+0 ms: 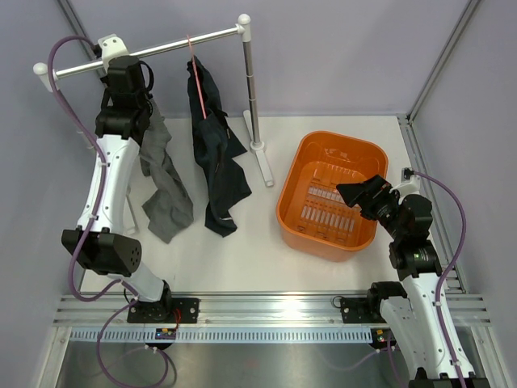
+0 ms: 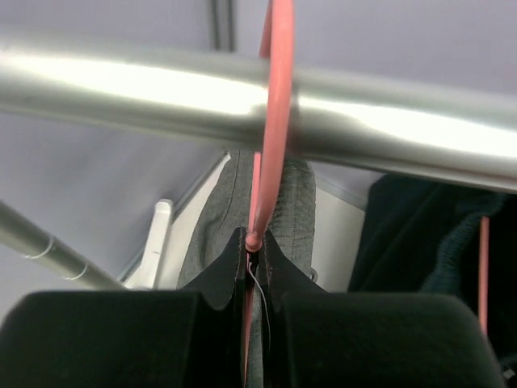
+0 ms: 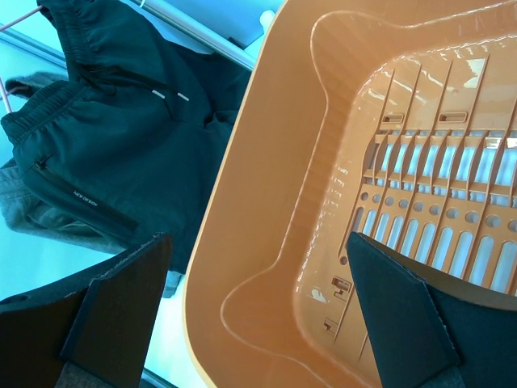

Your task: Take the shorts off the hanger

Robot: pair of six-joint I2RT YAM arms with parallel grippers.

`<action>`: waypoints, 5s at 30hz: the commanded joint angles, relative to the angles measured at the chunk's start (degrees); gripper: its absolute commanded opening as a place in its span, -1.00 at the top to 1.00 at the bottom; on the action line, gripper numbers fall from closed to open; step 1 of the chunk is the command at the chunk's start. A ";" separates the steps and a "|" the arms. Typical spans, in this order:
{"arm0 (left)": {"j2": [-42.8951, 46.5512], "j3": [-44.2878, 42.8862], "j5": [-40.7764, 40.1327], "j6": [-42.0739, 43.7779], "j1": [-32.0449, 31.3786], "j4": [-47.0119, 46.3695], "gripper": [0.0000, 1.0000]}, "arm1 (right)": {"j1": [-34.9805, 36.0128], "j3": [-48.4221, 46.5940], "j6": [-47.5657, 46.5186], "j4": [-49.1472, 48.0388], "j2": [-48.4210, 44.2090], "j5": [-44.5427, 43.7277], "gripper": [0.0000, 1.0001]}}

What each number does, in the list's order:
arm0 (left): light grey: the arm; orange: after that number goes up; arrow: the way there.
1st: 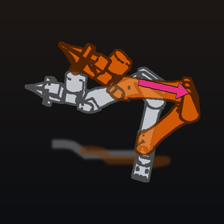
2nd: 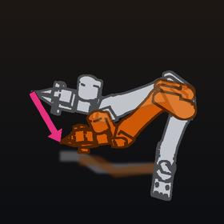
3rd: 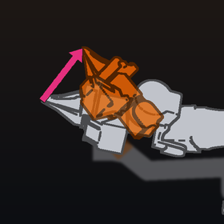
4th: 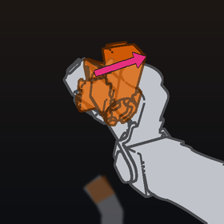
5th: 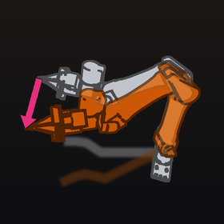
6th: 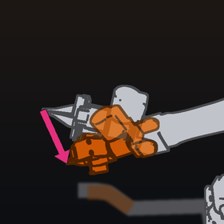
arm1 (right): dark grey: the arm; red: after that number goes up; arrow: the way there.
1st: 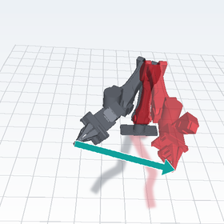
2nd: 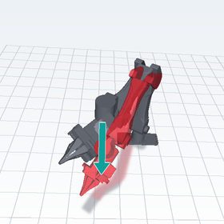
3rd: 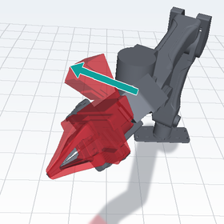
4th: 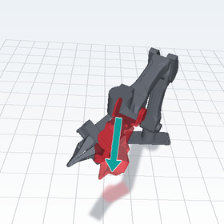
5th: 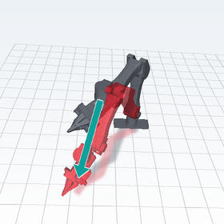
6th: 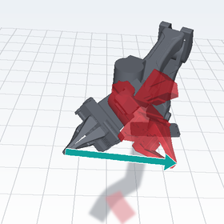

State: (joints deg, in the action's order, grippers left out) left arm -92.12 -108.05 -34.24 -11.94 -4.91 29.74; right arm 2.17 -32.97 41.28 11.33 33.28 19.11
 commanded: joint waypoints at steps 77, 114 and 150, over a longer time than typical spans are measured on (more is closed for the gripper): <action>42.28 26.14 41.25 -1.33 -18.02 16.67 1.00 | 23.13 -23.54 -15.88 6.95 19.37 1.46 -0.81; 36.83 20.07 45.40 2.63 -40.80 16.76 1.00 | 53.99 -46.39 -14.12 30.24 36.07 -42.93 0.05; 41.32 13.03 44.10 7.29 -40.97 21.35 1.00 | 42.83 -71.27 -22.30 38.85 49.87 -48.47 1.00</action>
State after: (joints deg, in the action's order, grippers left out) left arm -51.79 -95.61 12.19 -2.48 -45.45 56.01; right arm 46.30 -102.74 20.29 51.77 83.79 -27.97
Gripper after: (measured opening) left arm 0.047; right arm 0.030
